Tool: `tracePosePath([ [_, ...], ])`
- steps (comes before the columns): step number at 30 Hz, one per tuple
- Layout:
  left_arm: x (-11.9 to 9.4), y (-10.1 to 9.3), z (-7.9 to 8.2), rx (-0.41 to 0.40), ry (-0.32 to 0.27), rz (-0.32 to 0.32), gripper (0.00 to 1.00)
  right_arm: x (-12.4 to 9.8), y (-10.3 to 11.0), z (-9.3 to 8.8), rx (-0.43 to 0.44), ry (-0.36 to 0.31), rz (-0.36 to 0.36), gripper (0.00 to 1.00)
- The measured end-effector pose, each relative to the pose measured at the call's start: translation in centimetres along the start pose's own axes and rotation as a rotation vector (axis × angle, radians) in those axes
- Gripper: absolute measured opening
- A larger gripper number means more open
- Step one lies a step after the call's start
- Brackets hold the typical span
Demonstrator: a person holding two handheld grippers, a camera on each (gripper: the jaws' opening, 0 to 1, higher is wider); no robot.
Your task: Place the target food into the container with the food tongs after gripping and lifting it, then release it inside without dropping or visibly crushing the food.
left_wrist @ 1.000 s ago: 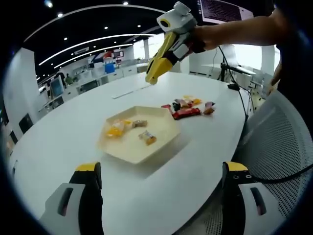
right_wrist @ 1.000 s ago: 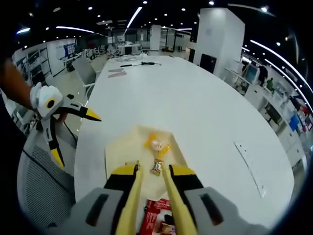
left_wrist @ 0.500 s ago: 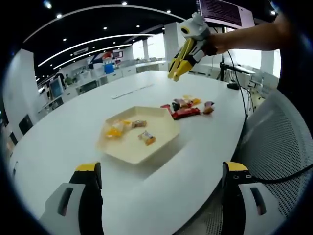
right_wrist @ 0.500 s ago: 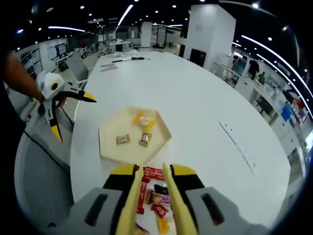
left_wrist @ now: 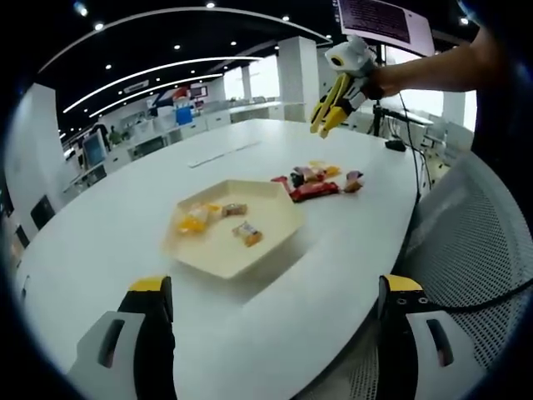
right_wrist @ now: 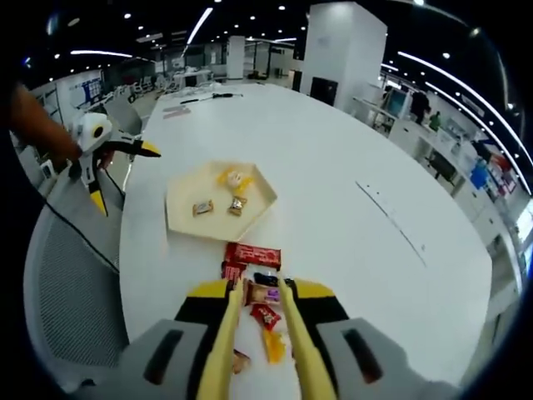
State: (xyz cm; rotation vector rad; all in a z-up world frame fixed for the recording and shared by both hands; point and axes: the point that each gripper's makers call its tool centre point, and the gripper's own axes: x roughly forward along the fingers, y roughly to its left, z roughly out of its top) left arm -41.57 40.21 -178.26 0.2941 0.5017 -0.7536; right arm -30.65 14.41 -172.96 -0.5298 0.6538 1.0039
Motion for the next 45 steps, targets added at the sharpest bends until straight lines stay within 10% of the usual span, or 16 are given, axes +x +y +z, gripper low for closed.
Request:
tracePosePath([
  [18,0.1,-0.3,-0.1,-0.015,0.010,-0.012,0.99,-1.8,-1.6,-3.4,0.017,0.015,-0.043,0.27],
  [45,0.3,-0.7,-0.4,-0.029,0.020,-0.037,0.99,3.0,-0.9,-5.1,-0.027,0.033,0.044,0.27],
])
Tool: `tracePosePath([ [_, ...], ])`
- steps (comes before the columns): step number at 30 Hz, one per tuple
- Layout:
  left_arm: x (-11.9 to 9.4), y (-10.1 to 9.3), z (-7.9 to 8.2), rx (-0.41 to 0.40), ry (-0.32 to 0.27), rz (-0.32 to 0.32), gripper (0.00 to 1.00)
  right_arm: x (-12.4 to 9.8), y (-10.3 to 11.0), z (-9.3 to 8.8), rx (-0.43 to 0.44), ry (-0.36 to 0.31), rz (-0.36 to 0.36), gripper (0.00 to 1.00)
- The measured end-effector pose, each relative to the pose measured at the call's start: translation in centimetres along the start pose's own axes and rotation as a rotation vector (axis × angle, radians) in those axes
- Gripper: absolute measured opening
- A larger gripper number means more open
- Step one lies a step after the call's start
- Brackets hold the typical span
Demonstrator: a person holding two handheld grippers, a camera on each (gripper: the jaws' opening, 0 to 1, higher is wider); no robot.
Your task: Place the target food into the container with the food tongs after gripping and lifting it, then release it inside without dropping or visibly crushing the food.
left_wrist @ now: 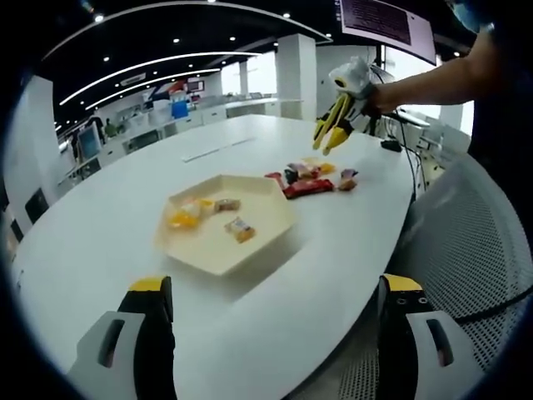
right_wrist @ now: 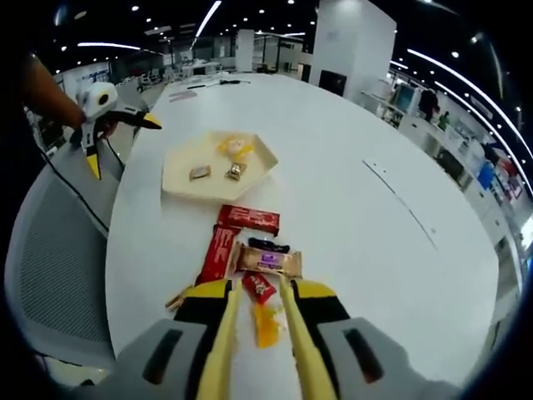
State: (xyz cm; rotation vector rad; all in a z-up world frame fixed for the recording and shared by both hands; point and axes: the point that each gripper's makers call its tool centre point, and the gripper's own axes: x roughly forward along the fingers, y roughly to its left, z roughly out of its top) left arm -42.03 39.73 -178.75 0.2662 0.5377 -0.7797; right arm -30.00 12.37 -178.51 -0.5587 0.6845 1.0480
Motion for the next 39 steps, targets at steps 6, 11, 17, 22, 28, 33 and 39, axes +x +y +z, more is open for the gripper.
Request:
tracePosePath([
  [6,0.1,0.0,-0.1,-0.001,0.005,-0.002,0.99,1.4,0.2,-0.5,-0.004,0.005,0.022,0.27],
  [11,0.1,-0.3,-0.2,0.017,0.012,-0.013,0.99,2.5,0.1,-1.4,0.017,0.024,0.029,0.27],
  [17,0.1,-0.2,-0.1,0.005,0.004,-0.011,0.99,3.2,0.0,-2.3,0.012,0.047,0.029,0.27],
  [22,0.1,-0.2,-0.2,0.005,0.008,-0.013,0.99,3.5,-0.1,-2.0,0.021,0.043,0.029,0.27],
  [28,0.0,-0.1,-0.1,-0.004,0.005,-0.010,0.99,4.4,0.6,-2.2,-0.010,0.069,0.048,0.27],
  [33,0.0,-0.1,-0.1,-0.008,0.004,-0.007,0.99,4.5,0.6,-2.1,0.014,0.072,0.043,0.24],
  [39,0.0,-0.1,0.0,-0.005,0.006,-0.007,0.99,4.4,0.6,-2.5,0.049,0.094,0.034,0.21],
])
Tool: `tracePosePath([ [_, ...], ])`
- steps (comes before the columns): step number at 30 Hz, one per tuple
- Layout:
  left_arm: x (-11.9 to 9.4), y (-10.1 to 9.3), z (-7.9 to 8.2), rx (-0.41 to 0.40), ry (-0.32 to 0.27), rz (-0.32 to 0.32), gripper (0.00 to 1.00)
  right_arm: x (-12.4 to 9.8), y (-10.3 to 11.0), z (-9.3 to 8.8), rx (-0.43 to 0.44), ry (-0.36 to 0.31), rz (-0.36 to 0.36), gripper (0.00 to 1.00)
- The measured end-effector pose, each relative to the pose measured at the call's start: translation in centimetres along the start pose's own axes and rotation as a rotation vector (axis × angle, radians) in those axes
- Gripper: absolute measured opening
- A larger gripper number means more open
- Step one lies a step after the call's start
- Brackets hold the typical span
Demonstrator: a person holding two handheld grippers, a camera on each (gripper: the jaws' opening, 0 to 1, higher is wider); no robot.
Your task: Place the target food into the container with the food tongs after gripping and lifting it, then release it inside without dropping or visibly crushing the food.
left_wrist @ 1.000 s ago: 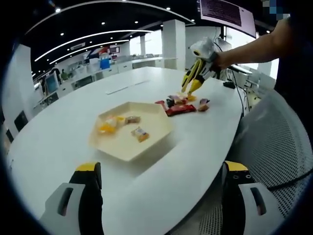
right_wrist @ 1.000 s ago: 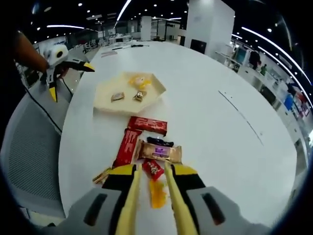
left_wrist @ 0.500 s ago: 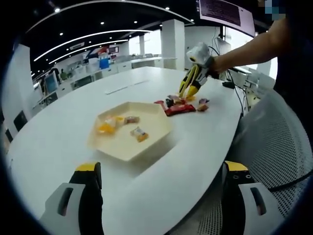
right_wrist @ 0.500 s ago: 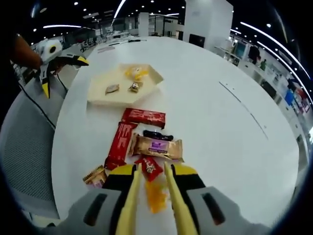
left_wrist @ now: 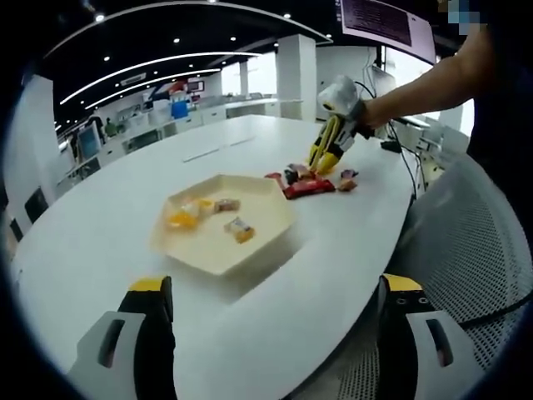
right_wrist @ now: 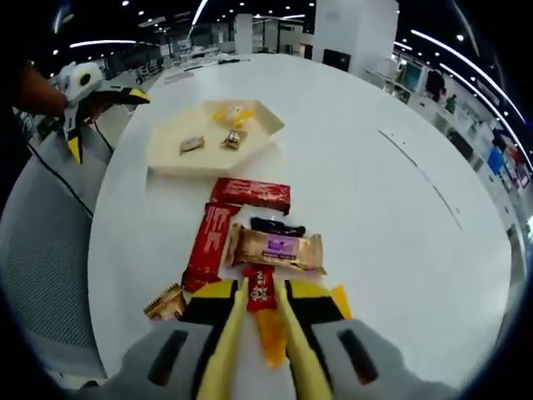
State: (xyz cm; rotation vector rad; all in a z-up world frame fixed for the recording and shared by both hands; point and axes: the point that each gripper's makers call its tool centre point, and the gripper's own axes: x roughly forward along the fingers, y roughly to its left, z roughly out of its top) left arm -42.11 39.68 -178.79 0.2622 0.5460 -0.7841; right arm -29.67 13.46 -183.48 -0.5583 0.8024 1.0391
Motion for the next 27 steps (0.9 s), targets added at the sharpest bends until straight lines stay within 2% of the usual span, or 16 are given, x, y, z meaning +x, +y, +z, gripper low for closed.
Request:
tracePosePath([
  [15,0.0,0.3,0.1,-0.006,-0.011,0.007,0.99,-0.7,-0.1,0.0,0.078,-0.004,-0.009,0.21],
  [27,-0.2,0.5,0.6,-0.036,-0.038,0.011,1.00,-2.4,-1.4,1.3,0.057,-0.006,-0.032,0.21],
])
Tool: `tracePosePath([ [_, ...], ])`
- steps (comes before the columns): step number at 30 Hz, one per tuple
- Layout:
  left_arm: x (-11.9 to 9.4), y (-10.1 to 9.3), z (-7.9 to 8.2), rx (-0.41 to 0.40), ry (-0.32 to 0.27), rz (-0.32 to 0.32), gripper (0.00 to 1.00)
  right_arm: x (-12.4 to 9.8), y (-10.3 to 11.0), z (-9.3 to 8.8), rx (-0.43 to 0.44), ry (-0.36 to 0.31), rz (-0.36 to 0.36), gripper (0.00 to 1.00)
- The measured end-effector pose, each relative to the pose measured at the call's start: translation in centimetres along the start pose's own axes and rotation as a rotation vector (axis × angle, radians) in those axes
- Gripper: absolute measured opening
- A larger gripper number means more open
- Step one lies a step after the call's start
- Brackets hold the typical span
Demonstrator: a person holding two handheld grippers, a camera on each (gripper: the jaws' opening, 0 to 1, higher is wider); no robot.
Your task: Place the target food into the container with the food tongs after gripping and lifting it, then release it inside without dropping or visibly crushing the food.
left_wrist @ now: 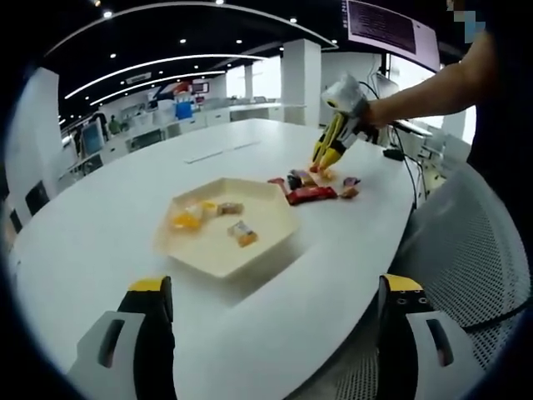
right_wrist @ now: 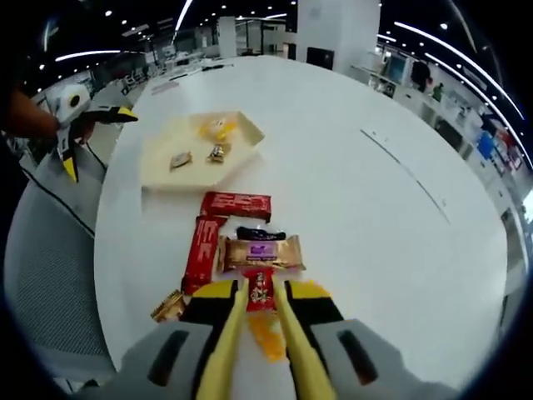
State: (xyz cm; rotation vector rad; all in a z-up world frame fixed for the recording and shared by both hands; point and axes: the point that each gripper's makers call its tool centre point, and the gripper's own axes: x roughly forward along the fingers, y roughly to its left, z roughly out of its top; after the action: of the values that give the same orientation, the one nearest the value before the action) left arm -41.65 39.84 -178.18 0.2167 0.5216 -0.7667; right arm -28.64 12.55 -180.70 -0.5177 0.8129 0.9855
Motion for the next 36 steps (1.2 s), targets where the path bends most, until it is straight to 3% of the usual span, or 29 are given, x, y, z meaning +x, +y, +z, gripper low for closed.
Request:
tracePosePath([
  [12,-0.2,0.2,0.4,-0.008,-0.024,0.006,1.00,-1.4,-0.8,1.6,0.002,-0.009,-0.010,0.21],
  [20,-0.1,-0.1,0.1,-0.013,-0.004,-0.004,1.00,-1.4,-0.9,2.5,0.004,-0.016,-0.017,0.21],
  [36,-0.3,0.0,0.1,0.016,-0.002,0.010,0.99,-1.1,1.0,7.3,-0.037,-0.048,0.003,0.21],
])
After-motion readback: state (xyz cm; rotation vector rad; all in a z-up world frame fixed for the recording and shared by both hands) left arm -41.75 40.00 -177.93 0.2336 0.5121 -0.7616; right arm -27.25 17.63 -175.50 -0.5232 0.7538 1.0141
